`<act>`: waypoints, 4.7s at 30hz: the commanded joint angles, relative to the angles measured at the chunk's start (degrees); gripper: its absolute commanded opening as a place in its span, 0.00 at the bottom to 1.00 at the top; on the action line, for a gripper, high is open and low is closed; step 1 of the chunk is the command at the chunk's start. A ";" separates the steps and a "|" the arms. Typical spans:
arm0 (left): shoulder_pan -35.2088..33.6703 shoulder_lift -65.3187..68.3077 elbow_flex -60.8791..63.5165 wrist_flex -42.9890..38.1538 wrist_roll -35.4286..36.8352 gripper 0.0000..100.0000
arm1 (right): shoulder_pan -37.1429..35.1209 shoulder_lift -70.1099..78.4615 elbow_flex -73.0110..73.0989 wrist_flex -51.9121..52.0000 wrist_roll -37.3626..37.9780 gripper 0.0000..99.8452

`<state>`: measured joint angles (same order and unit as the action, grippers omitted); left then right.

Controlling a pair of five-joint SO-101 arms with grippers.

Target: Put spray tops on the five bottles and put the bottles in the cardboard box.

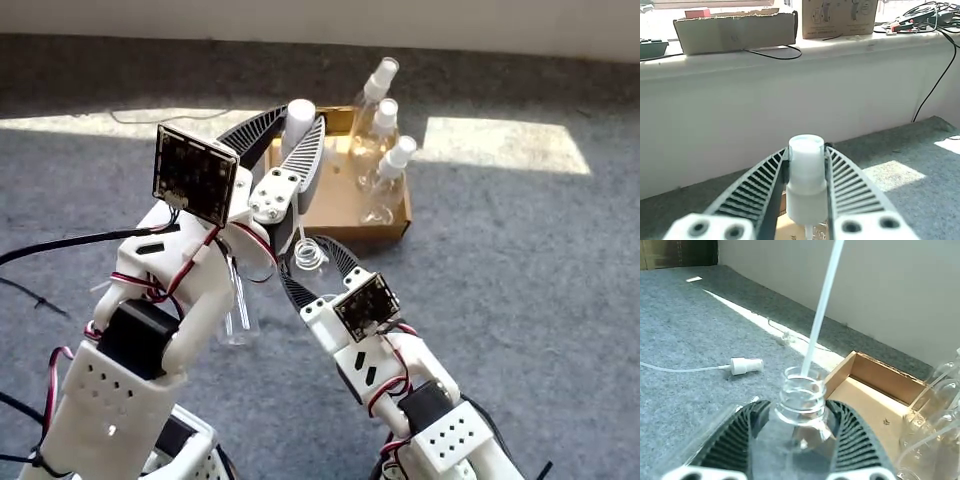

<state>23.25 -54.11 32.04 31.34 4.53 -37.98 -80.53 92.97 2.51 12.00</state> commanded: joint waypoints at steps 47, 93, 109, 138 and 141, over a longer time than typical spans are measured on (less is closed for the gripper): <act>1.80 -12.53 15.96 9.14 -0.09 0.19 | 5.05 -0.75 -0.48 -0.92 -5.63 0.00; 2.86 -5.14 19.30 11.08 -9.93 0.19 | 5.32 -0.75 -0.48 -0.92 -5.63 0.00; -9.80 -25.10 11.21 33.76 -10.29 0.20 | 14.29 12.79 -33.54 14.20 -5.71 0.00; 6.46 -26.77 37.32 13.01 -13.10 0.30 | 3.56 -3.74 -33.63 40.22 -5.98 0.00; 6.46 -26.77 37.23 13.01 -13.27 0.30 | 3.56 -4.18 -33.36 40.22 -5.98 0.00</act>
<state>29.32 -80.57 69.85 46.11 -8.40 -33.93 -83.69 60.00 42.33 6.37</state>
